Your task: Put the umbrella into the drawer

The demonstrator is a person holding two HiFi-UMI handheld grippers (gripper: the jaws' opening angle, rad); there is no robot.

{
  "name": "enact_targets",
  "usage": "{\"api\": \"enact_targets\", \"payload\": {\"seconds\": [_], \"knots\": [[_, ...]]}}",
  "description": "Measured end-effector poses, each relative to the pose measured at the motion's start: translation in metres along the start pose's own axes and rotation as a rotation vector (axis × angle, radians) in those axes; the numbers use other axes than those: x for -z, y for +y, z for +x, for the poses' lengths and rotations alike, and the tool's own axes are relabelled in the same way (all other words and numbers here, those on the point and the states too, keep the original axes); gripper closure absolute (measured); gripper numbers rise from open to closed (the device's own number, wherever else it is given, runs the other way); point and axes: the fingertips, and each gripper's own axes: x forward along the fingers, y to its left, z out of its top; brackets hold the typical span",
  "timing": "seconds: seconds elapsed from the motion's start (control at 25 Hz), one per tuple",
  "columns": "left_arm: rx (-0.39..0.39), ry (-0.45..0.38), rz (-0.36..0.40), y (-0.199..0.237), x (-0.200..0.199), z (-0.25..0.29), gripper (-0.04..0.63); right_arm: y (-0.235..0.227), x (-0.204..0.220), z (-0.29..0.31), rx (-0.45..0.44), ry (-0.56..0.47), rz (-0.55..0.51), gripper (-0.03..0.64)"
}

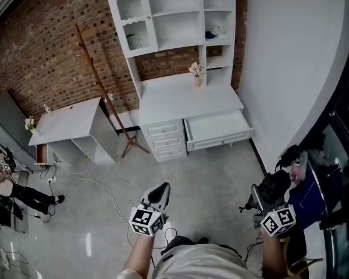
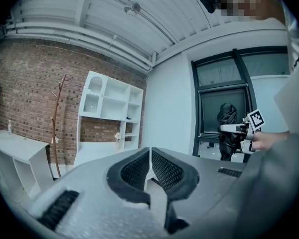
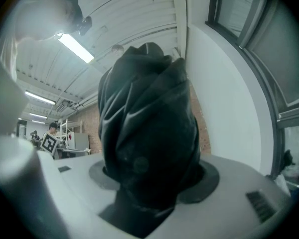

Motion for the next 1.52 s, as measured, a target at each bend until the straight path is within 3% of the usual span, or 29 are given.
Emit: {"api": "enact_targets", "payload": {"seconds": [0.72,1.52], "knots": [[-0.008,0.012,0.009,0.008,0.005,0.030,0.561,-0.019,0.005,0.029,-0.018,0.019,-0.005,0.344],[0.064,0.027,-0.016,0.109,-0.013,0.127,0.561,-0.016,0.008,0.145,0.041,0.030,-0.001,0.347]]}}
